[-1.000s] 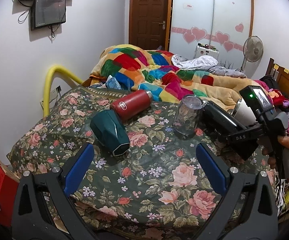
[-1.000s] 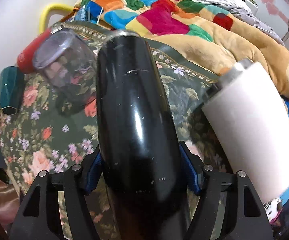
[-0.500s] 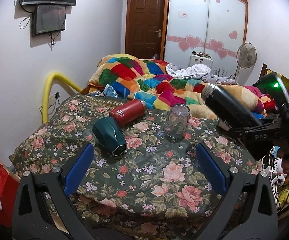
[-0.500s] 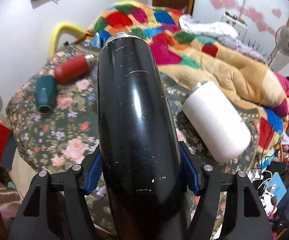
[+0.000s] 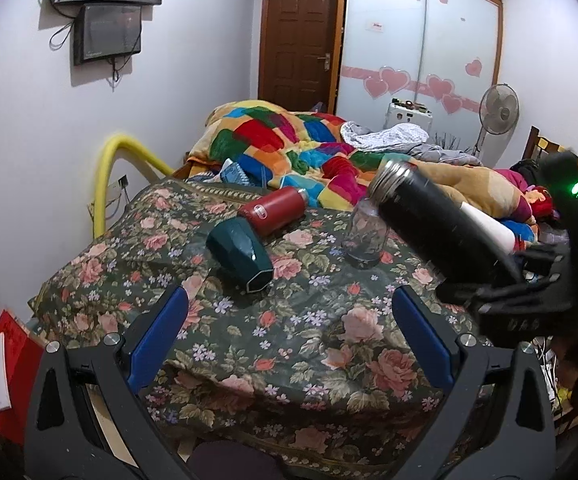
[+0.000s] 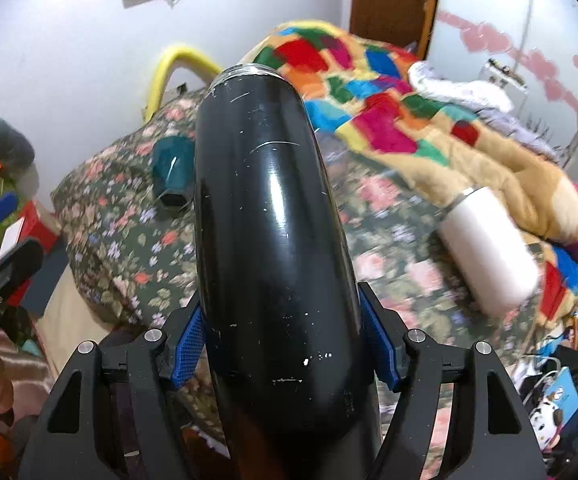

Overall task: Flip cup upright
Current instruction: 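Close the right gripper around the black thermos body and lift it, then lower the thermos while the left gripper closes on its body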

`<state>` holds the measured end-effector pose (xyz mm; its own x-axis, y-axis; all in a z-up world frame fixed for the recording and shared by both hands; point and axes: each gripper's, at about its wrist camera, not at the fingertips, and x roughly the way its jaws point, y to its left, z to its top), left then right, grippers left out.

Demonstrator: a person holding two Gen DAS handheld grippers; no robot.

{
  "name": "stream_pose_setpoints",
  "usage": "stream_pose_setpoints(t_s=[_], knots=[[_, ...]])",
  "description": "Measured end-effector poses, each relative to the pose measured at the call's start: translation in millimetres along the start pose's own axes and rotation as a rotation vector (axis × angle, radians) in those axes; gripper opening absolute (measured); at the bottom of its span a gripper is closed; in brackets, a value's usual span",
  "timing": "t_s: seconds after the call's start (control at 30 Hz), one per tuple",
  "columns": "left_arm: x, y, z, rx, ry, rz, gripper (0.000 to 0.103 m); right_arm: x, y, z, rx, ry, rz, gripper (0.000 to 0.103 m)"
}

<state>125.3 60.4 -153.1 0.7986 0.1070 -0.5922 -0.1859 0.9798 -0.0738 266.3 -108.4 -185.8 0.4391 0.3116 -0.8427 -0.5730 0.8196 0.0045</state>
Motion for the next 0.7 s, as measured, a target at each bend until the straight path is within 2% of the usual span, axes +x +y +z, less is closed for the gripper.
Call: stream_pose_setpoints(t_s=[0.2,0.4,0.7], knots=[[13.9,9.7,-6.5,-0.008,0.046,0.019,0.103,43.9,21.8,-15.2,-0.021,0.089,0.009,0.066],[31.6,11.9,-11.9,-0.013,0.085,0.022,0.103,80.1,12.0,-27.0,0.000,0.188,0.014,0.066],[68.8,15.1,-16.2,-0.086,0.186,-0.012,0.103,91.2,8.4,-36.0,0.018,0.199,0.025,0.066]])
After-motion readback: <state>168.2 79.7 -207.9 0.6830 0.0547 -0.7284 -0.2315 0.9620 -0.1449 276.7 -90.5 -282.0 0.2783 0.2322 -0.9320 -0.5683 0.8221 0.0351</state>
